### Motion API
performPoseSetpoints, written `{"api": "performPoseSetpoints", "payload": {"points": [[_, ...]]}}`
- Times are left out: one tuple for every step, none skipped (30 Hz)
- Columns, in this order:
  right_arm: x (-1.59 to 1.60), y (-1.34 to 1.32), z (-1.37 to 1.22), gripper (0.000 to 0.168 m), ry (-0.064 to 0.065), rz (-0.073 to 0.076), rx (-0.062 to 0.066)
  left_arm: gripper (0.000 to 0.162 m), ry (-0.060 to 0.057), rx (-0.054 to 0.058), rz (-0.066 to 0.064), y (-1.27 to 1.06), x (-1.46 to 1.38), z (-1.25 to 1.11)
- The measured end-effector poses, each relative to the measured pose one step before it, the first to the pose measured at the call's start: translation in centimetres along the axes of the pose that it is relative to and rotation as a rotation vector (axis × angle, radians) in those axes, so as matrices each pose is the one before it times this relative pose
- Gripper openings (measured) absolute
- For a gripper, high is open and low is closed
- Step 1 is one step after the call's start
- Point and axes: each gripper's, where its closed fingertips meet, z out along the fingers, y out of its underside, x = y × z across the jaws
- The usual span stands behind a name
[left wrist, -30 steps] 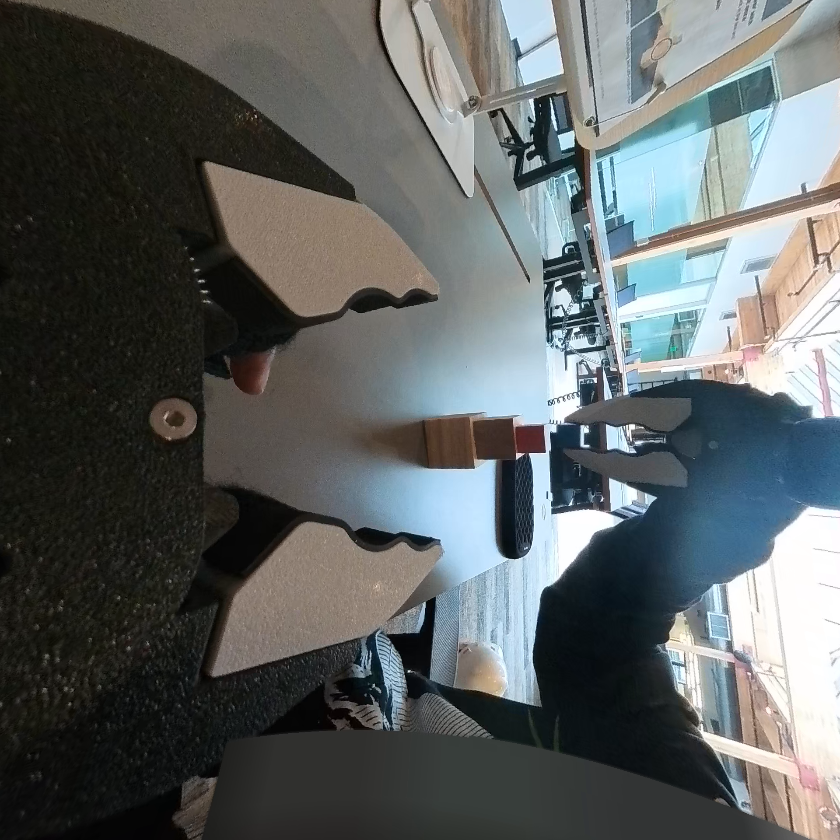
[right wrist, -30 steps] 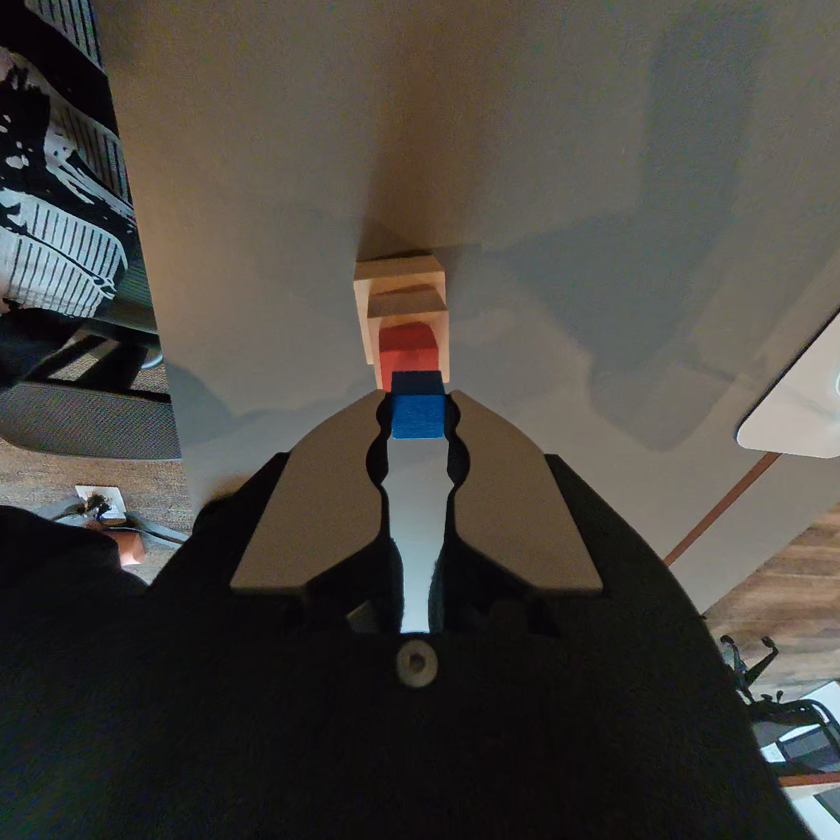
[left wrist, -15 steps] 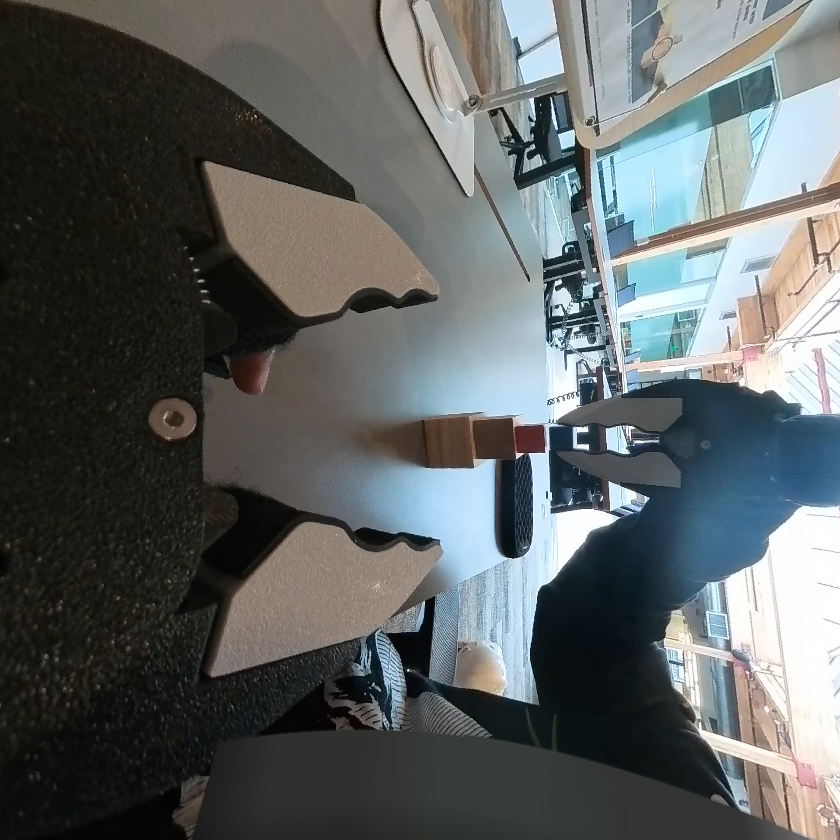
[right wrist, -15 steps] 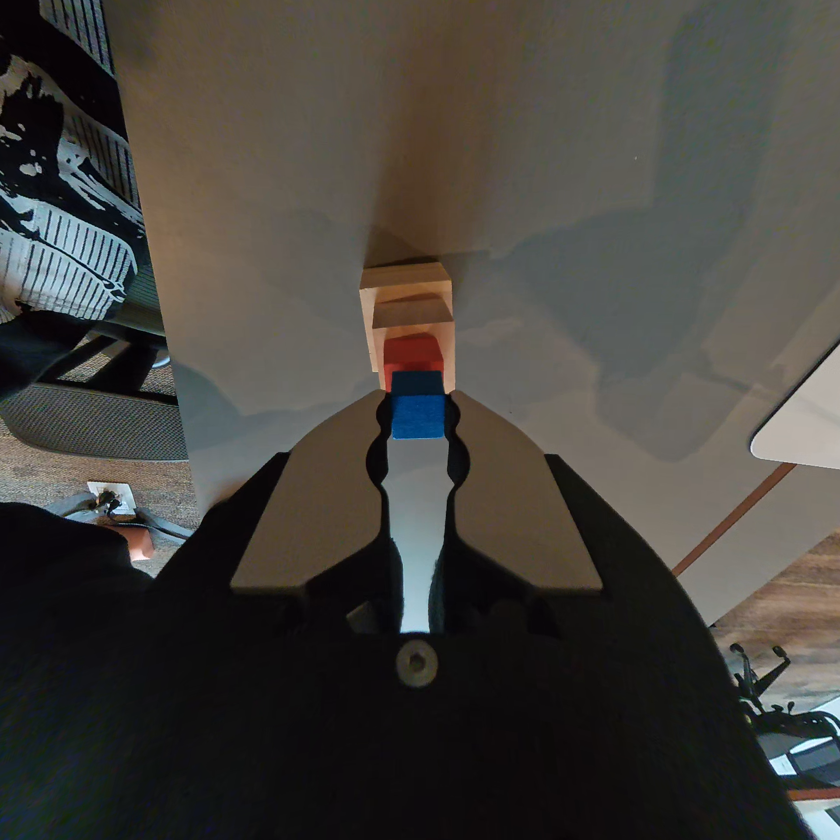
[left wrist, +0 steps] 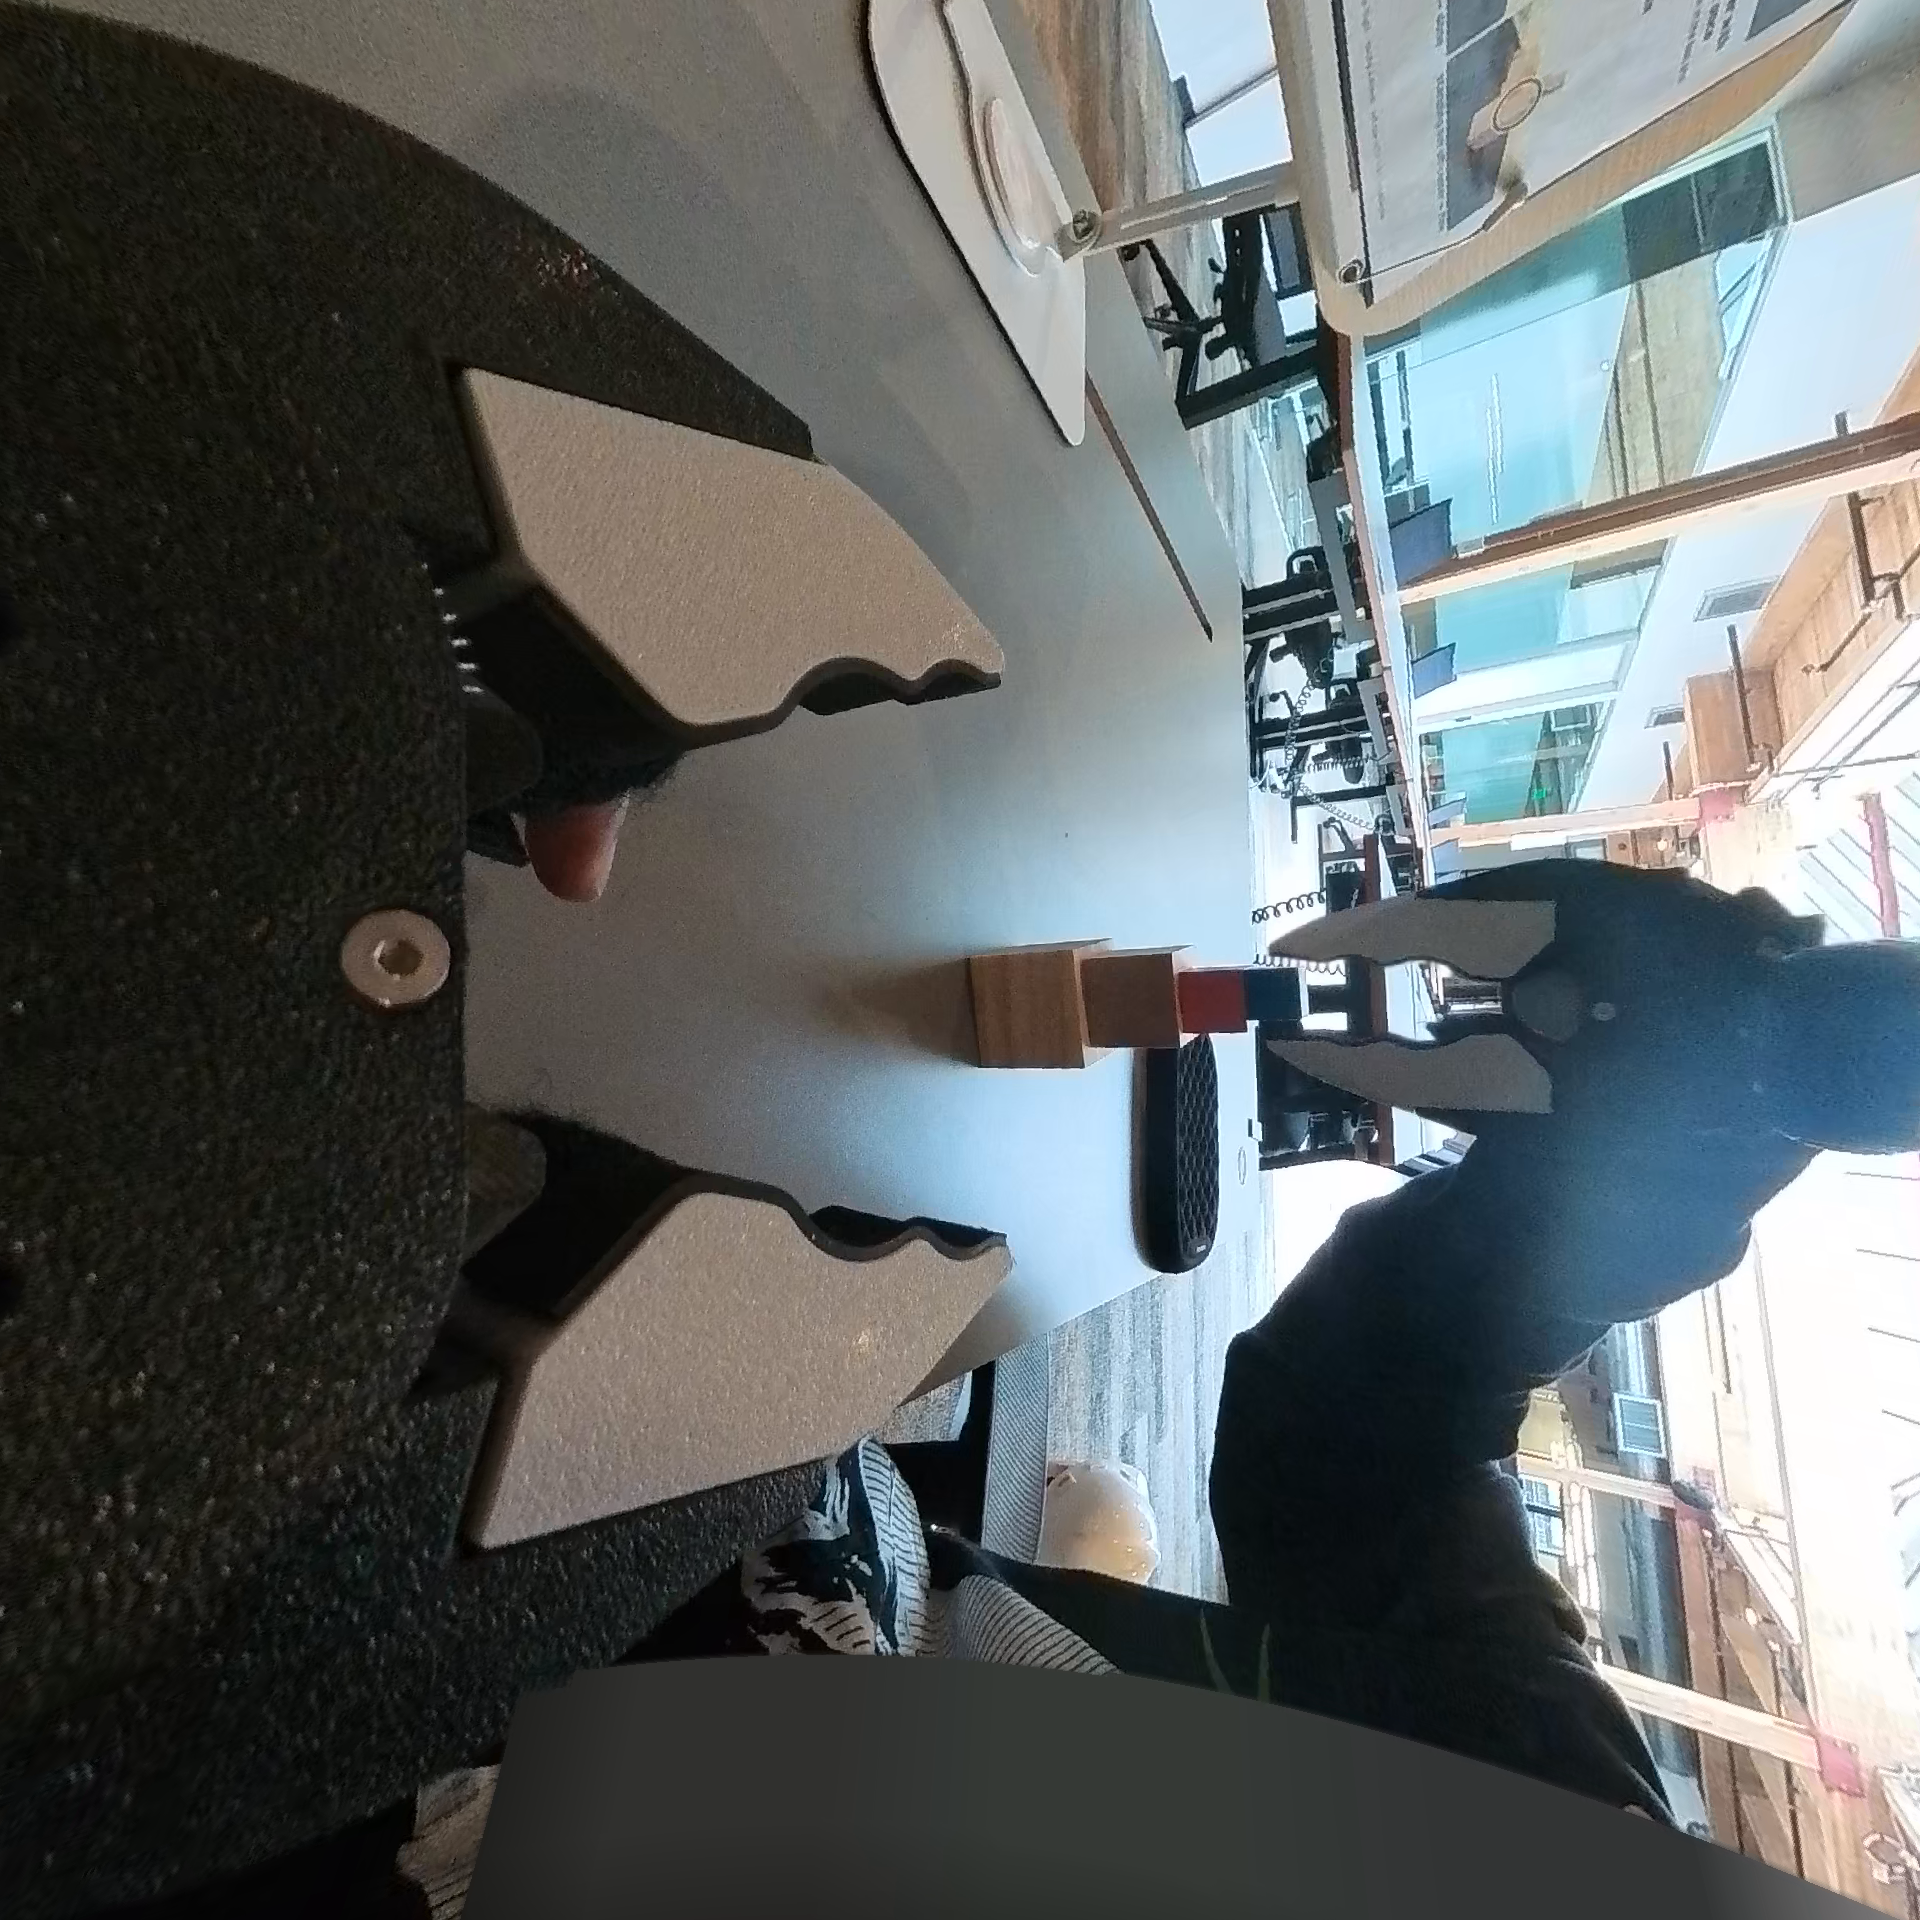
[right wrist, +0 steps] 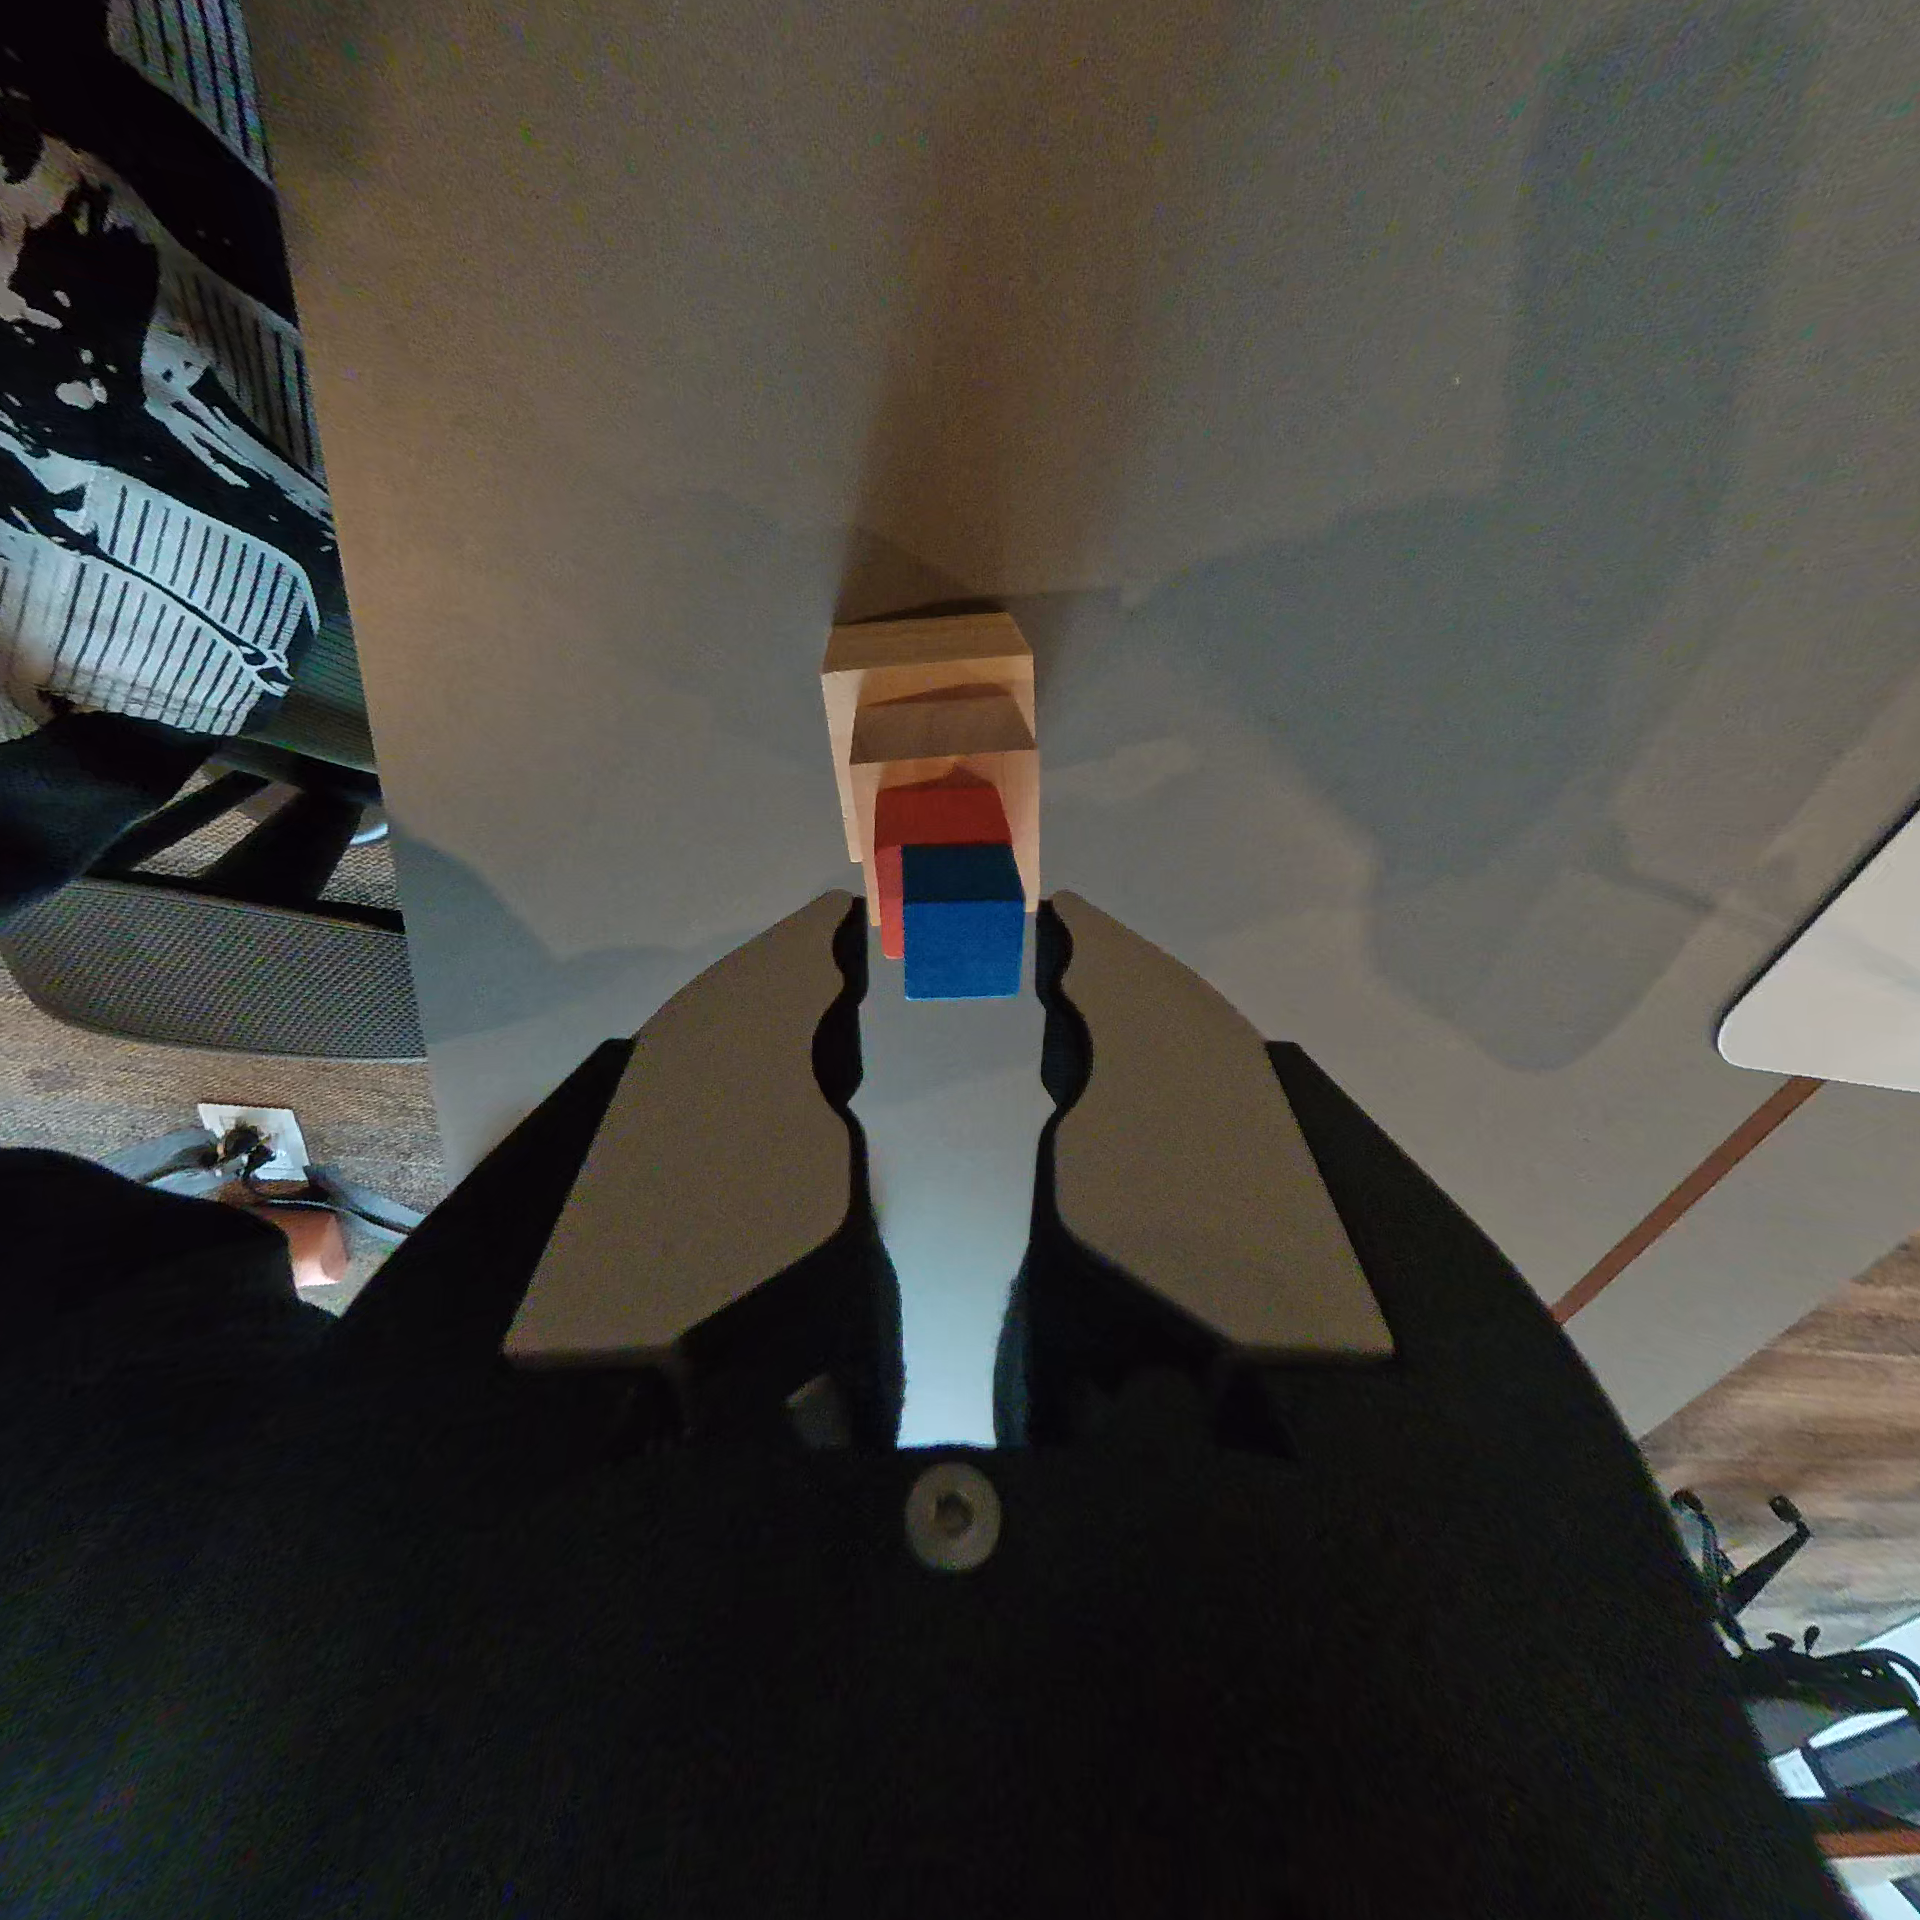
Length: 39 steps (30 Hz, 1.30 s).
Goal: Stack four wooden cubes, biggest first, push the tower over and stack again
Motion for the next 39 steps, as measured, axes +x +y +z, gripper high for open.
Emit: {"api": "performPoseSetpoints", "payload": {"points": [[0.052,0.020,-0.056,0.032,0.0043,0.0011,0.0020,0.095,0.0001,0.0001,-0.0005,0.000,-0.009,-0.004],[-0.025,0.040,-0.089,0.034,0.0009,0.0034,0.0031,0.095,0.0001,0.0006,-0.0004,-0.007,0.000,-0.005],[-0.041,0.041,-0.115,0.035,0.0006,0.0029,0.0039,0.095,0.0002,0.0004,-0.0002,-0.005,0.000,-0.006],[-0.055,0.058,-0.130,0.036,0.0031,0.0001,0.0041,0.095,0.0002,-0.0001,-0.0001,0.001,0.004,-0.001],[-0.026,0.089,-0.152,0.038,0.0074,-0.0005,0.0029,0.095,0.0002,0.0000,-0.0005,0.000,-0.007,-0.004],[-0.078,0.133,-0.171,0.039,0.0056,0.0013,0.0022,0.095,0.0001,0.0003,-0.0009,-0.003,-0.007,-0.003],[-0.121,0.163,-0.182,0.041,0.0041,0.0039,0.0023,0.095,0.0000,0.0003,-0.0006,-0.003,-0.009,-0.002],[-0.101,0.197,-0.196,0.044,0.0078,0.0057,0.0023,0.095,0.0000,0.0003,0.0000,-0.005,0.009,-0.002],[-0.111,0.250,-0.190,0.047,0.0100,0.0084,0.0010,0.095,-0.0001,0.0002,0.0003,-0.003,-0.008,-0.007],[-0.239,0.274,-0.190,0.049,0.0038,0.0082,0.0023,0.095,-0.0003,0.0000,0.0006,-0.002,0.015,0.000],[-0.282,0.263,-0.151,0.052,0.0035,0.0062,0.0063,0.095,-0.0002,0.0000,0.0005,-0.001,0.003,-0.004],[-0.251,0.253,-0.140,0.056,0.0079,0.0071,0.0088,0.095,-0.0001,0.0000,0.0002,-0.001,-0.003,0.000],[-0.292,0.255,-0.114,0.062,0.0072,0.0082,0.0111,0.095,-0.0001,0.0000,-0.0001,-0.001,-0.001,0.000],[-0.412,0.241,-0.099,0.069,-0.0001,0.0060,0.0140,0.095,0.0000,-0.0001,0.0000,0.011,0.001,-0.001],[-0.443,0.249,-0.068,0.077,-0.0017,0.0055,0.0155,0.095,0.0002,-0.0006,0.0002,-0.001,0.005,0.005],[-0.486,0.298,-0.059,0.082,-0.0019,0.0068,0.0127,0.095,0.0002,-0.0012,0.0006,0.015,0.016,0.005],[-0.534,0.334,-0.023,0.087,-0.0032,0.0071,0.0088,0.095,-0.0002,-0.0008,0.0011,0.010,0.006,0.008],[-0.656,0.339,0.023,0.092,-0.0065,0.0016,0.0077,0.095,-0.0006,-0.0001,0.0013,0.010,0.005,-0.001],[-0.710,0.308,0.045,0.095,-0.0079,-0.0087,0.0098,0.095,-0.0003,0.0001,0.0011,-0.003,0.010,0.001],[-0.724,0.223,0.072,0.097,-0.0067,-0.0132,0.0161,0.095,0.0000,-0.0001,0.0006,0.001,0.009,0.004],[-0.677,0.061,0.083,0.097,-0.0053,-0.0148,0.0260,0.095,0.0000,-0.0005,-0.0005,-0.002,-0.006,0.001],[-0.567,-0.023,0.099,0.094,-0.0025,-0.0150,0.0331,0.095,-0.0001,-0.0008,-0.0008,0.011,0.000,0.008],[-0.478,0.066,0.114,0.088,-0.0020,-0.0100,0.0288,0.095,-0.0004,-0.0006,-0.0002,0.007,-0.004,-0.004],[-0.391,0.251,0.094,0.077,-0.0014,-0.0070,0.0189,0.095,-0.0005,-0.0003,0.0005,0.003,-0.005,0.007],[-0.271,0.416,0.032,0.052,0.0038,-0.0142,0.0100,0.095,-0.0006,-0.0001,0.0006,0.011,0.003,0.003],[-0.146,0.399,-0.012,0.022,0.0117,-0.0191,0.0112,0.095,-0.0009,0.0001,0.0004,-0.003,0.003,-0.008],[-0.259,0.277,-0.052,0.000,0.0043,-0.0230,0.0164,0.095,-0.0009,0.0005,0.0004,-0.008,-0.005,-0.001],[-0.631,0.162,-0.015,0.000,-0.0162,-0.0215,0.0161,0.095,-0.0007,0.0008,-0.0001,-0.011,-0.005,-0.008],[-0.745,0.223,0.013,0.000,-0.0199,-0.0293,-0.0004,0.095,-0.0005,0.0007,-0.0009,0.001,-0.009,-0.013],[-0.237,0.243,0.006,0.000,0.0148,-0.0289,-0.0132,0.095,-0.0004,0.0008,-0.0016,-0.008,-0.021,-0.004],[-0.281,0.152,0.016,0.000,0.0033,-0.0177,-0.0139,0.095,-0.0004,0.0009,-0.0020,-0.011,-0.023,-0.011],[-0.340,-0.046,0.004,0.000,-0.0099,-0.0072,-0.0017,0.095,0.0001,0.0008,-0.0015,-0.009,-0.007,-0.008],[-0.160,-0.106,0.002,0.000,-0.0059,-0.0029,0.0032,0.095,0.0002,0.0000,-0.0006,0.000,0.007,0.000],[-0.013,-0.016,-0.004,0.000,-0.0007,-0.0003,-0.0019,0.095,0.0000,-0.0007,0.0005,0.009,0.000,0.004],[0.083,0.054,0.007,0.000,0.0020,0.0008,-0.0051,0.095,0.0000,-0.0005,0.0016,0.005,0.015,0.006],[0.127,-0.004,0.036,0.000,0.0032,-0.0014,-0.0018,0.095,0.0000,0.0000,0.0019,-0.001,0.022,0.004],[0.093,-0.110,0.084,0.000,-0.0015,-0.0076,0.0043,0.095,-0.0005,0.0004,0.0012,0.003,0.013,-0.011],[0.126,-0.149,0.150,0.000,-0.0008,-0.0115,0.0056,0.095,-0.0007,0.0009,0.0001,-0.013,-0.006,-0.007],[0.152,-0.082,0.217,0.000,-0.0013,-0.0099,-0.0016,0.095,-0.0005,0.0011,-0.0007,-0.014,-0.010,-0.010]]}}
